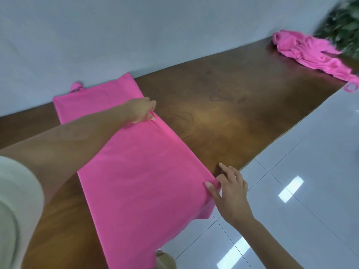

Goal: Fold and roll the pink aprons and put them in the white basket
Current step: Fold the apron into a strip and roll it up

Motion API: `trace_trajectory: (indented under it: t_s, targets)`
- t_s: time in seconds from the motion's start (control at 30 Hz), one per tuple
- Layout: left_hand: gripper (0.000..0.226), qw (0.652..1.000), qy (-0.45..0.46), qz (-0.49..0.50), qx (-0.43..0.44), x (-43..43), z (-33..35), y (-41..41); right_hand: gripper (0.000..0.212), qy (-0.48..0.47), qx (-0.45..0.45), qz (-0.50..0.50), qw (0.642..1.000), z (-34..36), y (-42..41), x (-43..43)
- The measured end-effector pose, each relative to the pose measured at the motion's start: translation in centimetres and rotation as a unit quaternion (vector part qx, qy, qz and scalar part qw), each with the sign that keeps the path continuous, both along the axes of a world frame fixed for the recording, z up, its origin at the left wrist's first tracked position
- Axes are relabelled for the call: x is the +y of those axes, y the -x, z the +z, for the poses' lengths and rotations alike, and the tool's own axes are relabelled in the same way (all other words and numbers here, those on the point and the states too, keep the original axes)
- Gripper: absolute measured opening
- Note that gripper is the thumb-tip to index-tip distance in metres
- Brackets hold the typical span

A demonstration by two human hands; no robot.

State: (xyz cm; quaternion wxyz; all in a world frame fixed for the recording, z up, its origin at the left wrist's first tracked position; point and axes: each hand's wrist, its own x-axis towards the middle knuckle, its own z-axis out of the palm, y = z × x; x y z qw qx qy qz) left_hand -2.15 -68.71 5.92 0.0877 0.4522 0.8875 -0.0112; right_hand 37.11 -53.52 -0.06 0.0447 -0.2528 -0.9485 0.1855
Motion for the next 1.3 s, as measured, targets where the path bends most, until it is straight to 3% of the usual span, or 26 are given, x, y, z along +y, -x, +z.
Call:
trace_trajectory:
  t_s: [0.23, 0.4, 0.5, 0.7, 0.77, 0.87, 1.0, 1.07, 1.17, 1.23, 1.3]
  targets:
    - [0.033, 0.991, -0.088, 0.099, 0.004, -2.9, 1.5, -2.3, 0.039, -0.011, 0.052, 0.009, 0.999, -0.6, -6.2, 0.2]
    - [0.038, 0.986, -0.119, 0.114, 0.021, -4.5, 3.4, -3.9, 0.053, 0.020, 0.074, -0.009, 0.997, 0.5, -8.9, -0.3]
    - [0.038, 0.984, -0.129, 0.120, 0.032, -5.4, 4.6, -4.7, 0.047, 0.071, 0.044, -0.022, 0.996, 2.1, -9.9, -2.1]
    - [0.041, 0.981, -0.134, 0.134, 0.047, -8.3, 6.9, -5.2, 0.032, 0.055, 0.002, -0.009, 0.998, 4.7, -11.1, -5.3]
    - [0.039, 0.978, -0.144, 0.142, 0.057, -9.1, 7.8, -5.4, 0.032, 0.023, 0.015, 0.016, 0.999, 5.5, -11.5, -6.7]
    - [0.031, 0.976, -0.146, 0.149, 0.069, -10.8, 9.0, -5.5, 0.034, -0.059, 0.113, 0.075, 0.989, 6.4, -11.9, -9.8]
    - [0.026, 0.973, -0.137, 0.160, 0.096, -13.2, 9.9, -5.3, 0.028, -0.071, 0.180, 0.160, 0.968, 6.8, -12.2, -13.3]
    - [0.030, 0.972, -0.109, 0.184, 0.094, -14.5, 10.0, -5.6, 0.023, -0.022, 0.164, 0.227, 0.960, 6.9, -12.5, -14.9]
    - [0.047, 0.972, -0.029, 0.212, 0.093, -16.9, 9.4, -6.1, 0.028, 0.103, 0.062, 0.302, 0.946, 6.8, -12.8, -16.3]
    - [0.058, 0.973, -0.005, 0.210, 0.095, -18.4, 8.6, -6.2, 0.032, 0.115, 0.036, 0.316, 0.941, 6.2, -13.1, -16.3]
    - [0.054, 0.974, 0.004, 0.210, 0.090, -19.3, 7.6, -6.8, 0.033, 0.113, 0.035, 0.316, 0.941, 5.6, -13.3, -15.8]
